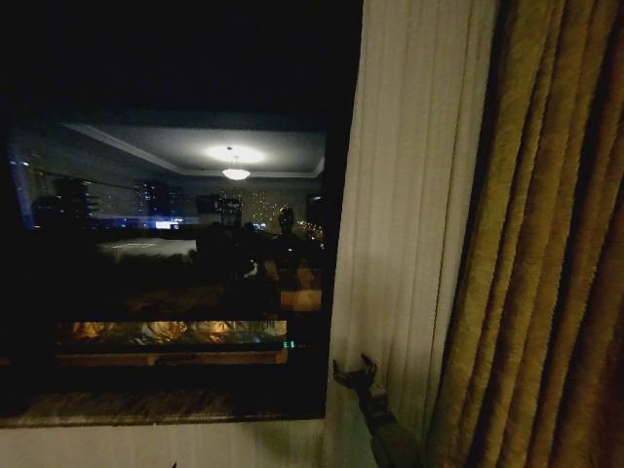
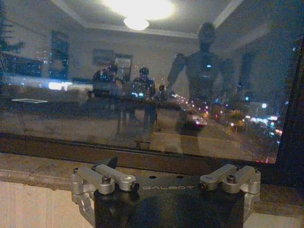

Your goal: Open the curtains by pulling them apart, changing their state from closed to fully open.

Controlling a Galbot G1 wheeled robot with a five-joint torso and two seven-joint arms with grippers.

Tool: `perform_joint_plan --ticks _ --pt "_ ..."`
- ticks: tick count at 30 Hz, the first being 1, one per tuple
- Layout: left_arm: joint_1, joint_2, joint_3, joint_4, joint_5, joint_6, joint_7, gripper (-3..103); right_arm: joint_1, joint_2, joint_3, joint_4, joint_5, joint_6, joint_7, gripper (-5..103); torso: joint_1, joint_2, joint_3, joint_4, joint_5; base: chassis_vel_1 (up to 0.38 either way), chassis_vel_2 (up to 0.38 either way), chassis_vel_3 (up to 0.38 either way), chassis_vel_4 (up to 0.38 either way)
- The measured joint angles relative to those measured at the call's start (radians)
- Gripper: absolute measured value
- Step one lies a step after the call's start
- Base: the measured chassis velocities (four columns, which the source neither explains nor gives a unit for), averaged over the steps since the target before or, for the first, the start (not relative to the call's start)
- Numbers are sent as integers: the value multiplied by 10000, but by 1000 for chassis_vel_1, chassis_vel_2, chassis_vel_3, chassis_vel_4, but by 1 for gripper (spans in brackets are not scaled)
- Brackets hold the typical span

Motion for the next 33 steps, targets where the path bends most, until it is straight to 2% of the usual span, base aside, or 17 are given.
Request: perform_joint_plan --ticks 1,2,3,5,7,11,13,14,16,17,18,19,20,22,23,26,33 --pt "-15 -14 11 7 14 3 -2 100 58 0 -10 -117 -5 56 -6 100 0 0 0 -1 0 0 0 0 0" --pt "-20 -15 11 11 17 4 -3 100 84 -1 -10 -167 -6 82 -7 90 0 0 0 -1 0 0 0 0 0" --pt "-20 -15 11 11 17 4 -3 100 84 -1 -10 -167 -6 82 -7 90 0 0 0 -1 0 0 0 0 0" --pt "-26 -15 -8 38 19 7 -3 100 178 -1 -3 -304 -5 158 -9 79 0 0 0 -1 0 0 0 0 0" --pt "-24 -18 -21 44 19 6 -5 100 220 0 12 -350 -1 175 -9 79 0 0 0 -1 0 0 0 0 0" --pt "20 -73 -37 81 18 3 -7 100 451 0 114 -625 31 309 28 57 0 0 0 0 0 0 0 0 0" --pt "20 -76 -36 87 18 -1 -7 100 466 -1 125 -645 34 320 32 57 0 0 0 0 0 0 0 0 0" --pt "18 -78 -33 94 18 -7 -7 100 476 -1 141 -668 39 333 36 47 0 0 0 -1 0 0 0 0 0" --pt "10 -77 -32 97 18 -9 -7 100 475 0 144 -669 43 336 37 47 0 0 0 -1 1 0 0 0 0" --pt "0 -69 -33 98 16 -11 -7 100 448 0 148 -660 45 339 37 36 0 0 -1 0 0 0 0 0 0" --pt "-7 -60 -33 99 10 -12 -7 100 419 -1 149 -641 47 340 37 36 0 0 -1 0 0 0 0 0 0" --pt "-20 -50 -33 98 2 -12 -8 100 380 -1 150 -600 50 341 37 30 0 0 0 0 0 0 0 0 0" --pt "-20 -50 -33 98 2 -12 -8 100 380 -1 150 -600 50 341 37 30 0 0 0 0 0 0 0 0 0" --pt "-54 -46 -7 106 -7 -12 -8 100 320 -1 151 -511 60 342 37 20 -1 0 -1 0 1 0 0 0 0" --pt "-54 -46 -7 106 -7 -12 -8 100 320 -1 151 -511 60 342 37 20 -1 0 -1 0 1 0 0 0 0" --pt "-92 -64 41 152 -8 -15 -5 100 260 -1 152 -418 77 355 36 4 0 0 0 -1 0 0 0 0 0" --pt "-96 -82 26 231 -26 -59 2 100 143 0 131 -279 115 446 36 0 0 0 -1 0 0 0 0 0 0"
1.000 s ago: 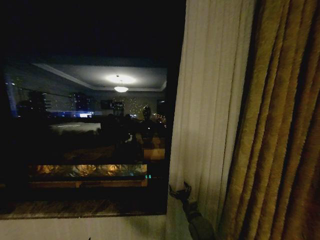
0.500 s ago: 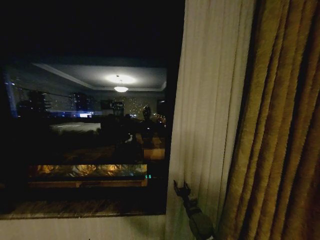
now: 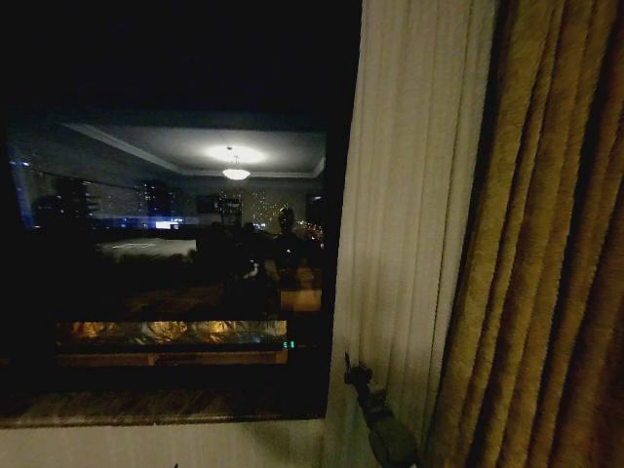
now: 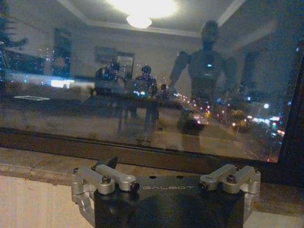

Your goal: Open the curtains by pulling them apart, changing their state from closed to fully open.

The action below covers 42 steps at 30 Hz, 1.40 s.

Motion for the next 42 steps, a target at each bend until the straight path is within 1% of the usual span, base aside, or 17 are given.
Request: perform_joint_plan --ticks 18,26,30,42 --pt "-73 -49 -6 115 -30 -98 7 100 -826 0 27 1107 32 -99 -8 0 0 0 0 0 0 0 0 0 0" --pt "-79 -137 30 89 -17 -86 16 100 -1564 -1 275 2067 358 -144 0 0 1 -1 1 0 1 73 -61 -59 56" --pt "-98 -172 48 41 -13 -75 19 100 -2100 0 413 2657 595 -329 32 0 -5 1 -2 -1 -1 130 -108 -119 108" --pt "-110 -207 41 -48 12 -48 27 100 -1856 0 143 2580 650 -463 31 0 5 -2 2 1 0 42 -39 -49 32"
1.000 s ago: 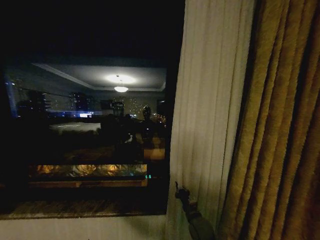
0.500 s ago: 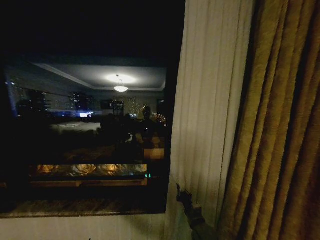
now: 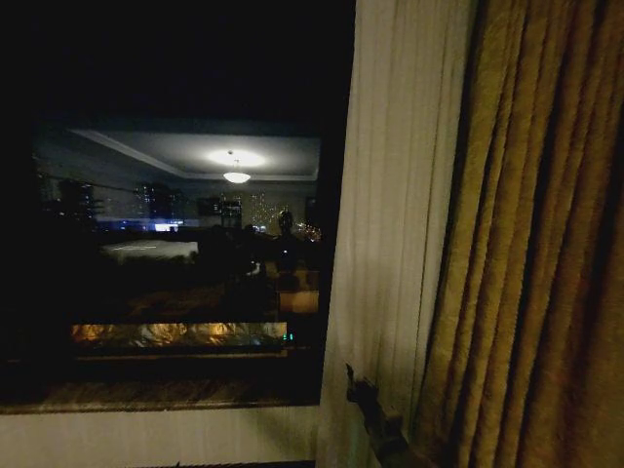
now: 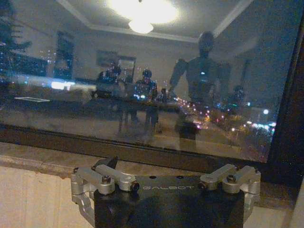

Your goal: Open the curtains by pulling them apart, changing their state from closed to fully open.

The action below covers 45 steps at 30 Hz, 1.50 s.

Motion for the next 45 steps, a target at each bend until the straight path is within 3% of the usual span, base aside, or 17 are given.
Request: perform_joint_plan --ticks 13,20,28,45 --pt "-59 53 -48 6 -34 15 0 100 93 0 -69 -119 14 194 -20 0 -3 0 -1 0 1 0 0 0 0" --pt "-160 99 -52 33 -105 57 -8 100 -1453 0 183 1434 145 -488 27 0 -6 3 -3 -3 1 0 0 0 0" --pt "-189 133 -50 42 -208 58 -11 100 -2241 0 294 2280 165 -663 306 0 -5 3 -3 0 0 0 0 0 0" --pt "67 198 -185 -15 -268 -53 0 100 -1977 0 367 1871 86 -461 372 0 -5 3 -3 0 0 0 0 0 0"
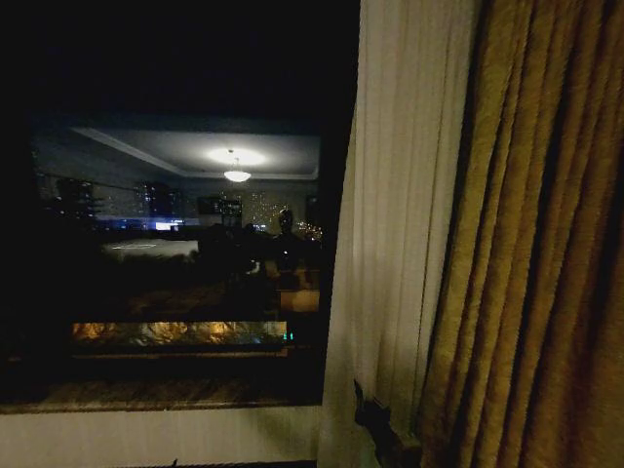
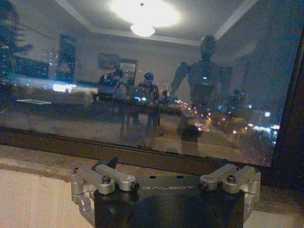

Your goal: Open the curtains by pulling them apart, changing their state from closed to fully open.

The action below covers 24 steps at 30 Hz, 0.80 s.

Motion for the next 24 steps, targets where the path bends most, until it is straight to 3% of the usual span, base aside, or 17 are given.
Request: perform_joint_plan --ticks 10,24 --pt "25 24 18 78 -14 -93 12 100 -52 0 -57 -130 -80 352 133 0 -1 0 -1 -1 0 -7 16 13 -6" --pt "19 136 -39 184 -95 -158 21 100 -55 -1 -100 -203 -158 406 208 0 4 -3 2 -1 0 -110 114 105 -112"
